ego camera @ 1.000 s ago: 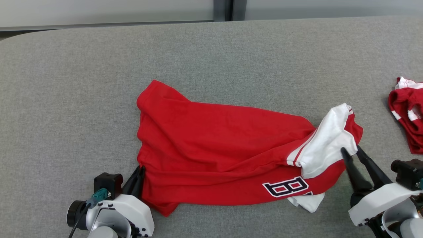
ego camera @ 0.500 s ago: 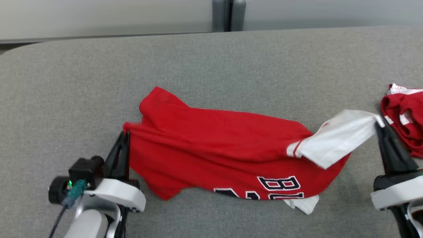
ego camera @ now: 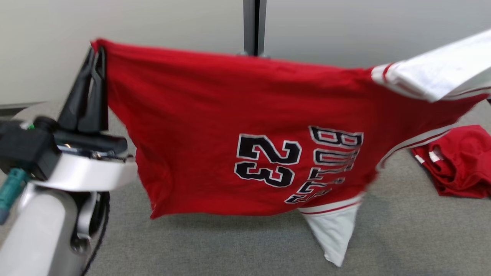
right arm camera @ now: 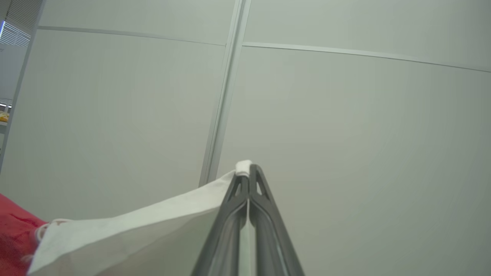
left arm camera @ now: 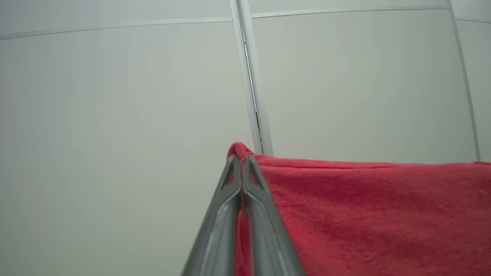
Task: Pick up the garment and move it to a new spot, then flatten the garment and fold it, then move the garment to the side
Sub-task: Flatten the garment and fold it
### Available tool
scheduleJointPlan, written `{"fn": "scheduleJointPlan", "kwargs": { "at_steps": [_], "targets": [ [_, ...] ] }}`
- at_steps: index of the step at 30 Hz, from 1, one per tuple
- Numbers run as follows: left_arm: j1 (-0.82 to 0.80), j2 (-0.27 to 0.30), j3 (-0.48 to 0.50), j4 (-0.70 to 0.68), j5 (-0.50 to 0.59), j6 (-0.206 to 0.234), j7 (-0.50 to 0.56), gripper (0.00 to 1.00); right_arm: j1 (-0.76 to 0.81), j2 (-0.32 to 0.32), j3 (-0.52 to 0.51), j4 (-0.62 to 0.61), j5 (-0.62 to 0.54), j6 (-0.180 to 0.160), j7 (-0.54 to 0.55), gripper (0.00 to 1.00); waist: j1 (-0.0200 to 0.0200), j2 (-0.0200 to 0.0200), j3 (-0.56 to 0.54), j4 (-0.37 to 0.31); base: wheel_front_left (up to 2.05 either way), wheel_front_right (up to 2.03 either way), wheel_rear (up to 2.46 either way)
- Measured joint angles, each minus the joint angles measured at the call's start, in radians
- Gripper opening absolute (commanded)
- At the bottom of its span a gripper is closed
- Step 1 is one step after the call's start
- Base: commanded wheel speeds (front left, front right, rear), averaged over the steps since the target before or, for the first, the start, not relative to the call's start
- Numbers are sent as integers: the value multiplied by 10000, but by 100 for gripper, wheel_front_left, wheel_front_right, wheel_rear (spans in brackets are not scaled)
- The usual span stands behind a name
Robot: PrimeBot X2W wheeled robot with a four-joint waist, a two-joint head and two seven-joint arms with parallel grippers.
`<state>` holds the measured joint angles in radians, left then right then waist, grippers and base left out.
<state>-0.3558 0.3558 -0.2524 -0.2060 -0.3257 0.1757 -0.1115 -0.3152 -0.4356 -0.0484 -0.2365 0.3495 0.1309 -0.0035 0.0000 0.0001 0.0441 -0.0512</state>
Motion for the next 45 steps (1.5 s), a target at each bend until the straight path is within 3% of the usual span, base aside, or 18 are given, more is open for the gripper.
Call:
{"fn": "scheduleJointPlan", "kwargs": {
  "at_steps": [10,19,24,31,38,45],
  "targets": [
    [-1754,222,100,-21,-86,-334,570,0,-1271,-56,-265,121,224,0,454,0,0,0,-324,-132,0,0,0],
    [-4594,-257,-123,2387,-299,-1064,25,0,-3949,-69,401,1895,617,0,201,0,0,0,564,-153,0,0,0],
    [-6893,-612,8,4964,-387,-1409,-706,0,-6630,194,1417,3864,671,0,-410,0,0,0,1245,-167,0,0,0],
    [-9051,-968,268,8069,-579,-1755,-1285,0,-9622,1204,2696,7369,840,0,-1538,0,0,0,1758,-449,0,0,0],
    [-9004,-1494,113,11097,-779,-2134,-1413,0,-10069,2353,4048,10613,1530,0,-2059,0,0,-1,2305,-610,0,0,0],
    [-7753,-2082,-23,13005,-1034,-2677,-1492,0,-8914,2911,5095,12331,2456,0,-2359,0,0,0,2925,-651,0,0,0]
  ]
}}
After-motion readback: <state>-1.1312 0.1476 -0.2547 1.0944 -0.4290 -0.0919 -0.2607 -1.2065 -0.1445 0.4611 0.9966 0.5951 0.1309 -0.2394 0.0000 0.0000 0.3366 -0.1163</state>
